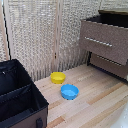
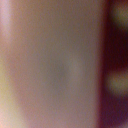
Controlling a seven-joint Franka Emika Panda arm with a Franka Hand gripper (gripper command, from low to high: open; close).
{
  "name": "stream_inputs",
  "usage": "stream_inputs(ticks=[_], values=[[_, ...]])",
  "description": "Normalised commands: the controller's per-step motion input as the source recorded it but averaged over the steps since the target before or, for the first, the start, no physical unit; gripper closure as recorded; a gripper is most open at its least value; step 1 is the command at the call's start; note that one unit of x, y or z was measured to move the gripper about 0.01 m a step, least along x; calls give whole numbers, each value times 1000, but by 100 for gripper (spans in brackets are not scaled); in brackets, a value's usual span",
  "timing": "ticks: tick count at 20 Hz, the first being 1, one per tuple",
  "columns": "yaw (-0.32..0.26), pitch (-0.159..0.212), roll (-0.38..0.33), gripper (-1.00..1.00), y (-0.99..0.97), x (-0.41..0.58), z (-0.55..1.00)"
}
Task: Locate and clasp the grip of the topmost drawer. Steadily and circumspectly yank the drawer open. Discover and seize the nutrition bar using your clamp. Deposit the nutrition bar in the accessible drawer. Unclench the nutrition bar.
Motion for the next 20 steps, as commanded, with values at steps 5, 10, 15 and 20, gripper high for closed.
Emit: stream_inputs(ticks=[5, 10, 15, 20], values=[[19, -1, 102, 100, -905, 11, 281], [77, -39, 72, 100, -831, 33, 113], [172, -62, 24, 100, -683, 110, 83], [244, -83, -2, 100, -524, 104, 121]])
